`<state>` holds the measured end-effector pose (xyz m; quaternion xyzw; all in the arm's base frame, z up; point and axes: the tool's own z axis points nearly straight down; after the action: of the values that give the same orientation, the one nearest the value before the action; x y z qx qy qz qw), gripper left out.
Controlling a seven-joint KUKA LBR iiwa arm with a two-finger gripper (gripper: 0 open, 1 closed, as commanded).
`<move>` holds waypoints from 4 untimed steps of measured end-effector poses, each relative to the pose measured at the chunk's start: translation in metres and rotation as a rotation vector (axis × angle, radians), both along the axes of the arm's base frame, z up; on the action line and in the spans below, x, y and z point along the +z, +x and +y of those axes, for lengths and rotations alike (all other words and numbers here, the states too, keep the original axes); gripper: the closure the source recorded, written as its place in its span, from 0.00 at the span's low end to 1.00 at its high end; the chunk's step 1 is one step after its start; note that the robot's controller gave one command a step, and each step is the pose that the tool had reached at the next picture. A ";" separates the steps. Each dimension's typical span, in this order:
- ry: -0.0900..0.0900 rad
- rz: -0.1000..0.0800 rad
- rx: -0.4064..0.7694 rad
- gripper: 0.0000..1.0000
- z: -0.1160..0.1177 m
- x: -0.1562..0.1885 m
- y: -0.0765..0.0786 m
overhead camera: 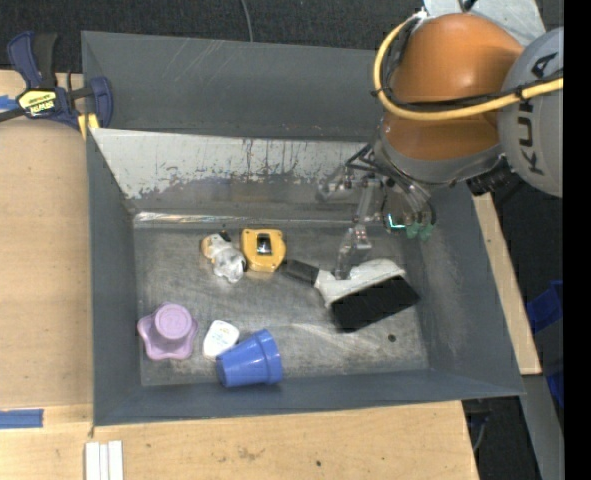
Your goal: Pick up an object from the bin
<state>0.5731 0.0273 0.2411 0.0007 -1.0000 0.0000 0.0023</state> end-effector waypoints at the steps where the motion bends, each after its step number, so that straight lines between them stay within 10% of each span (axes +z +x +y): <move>1: 0.000 -0.008 -0.001 0.00 0.000 0.004 0.001; 3: -0.001 -0.006 0.156 0.00 0.048 -0.080 0.040; 4: 0.002 -0.014 0.147 0.00 0.058 -0.135 0.019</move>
Offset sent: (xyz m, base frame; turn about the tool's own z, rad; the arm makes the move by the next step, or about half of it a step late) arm 0.0205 0.0204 -0.1461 -0.1329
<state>0.5918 0.0854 0.1062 0.0741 -0.9972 -0.0010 -0.0045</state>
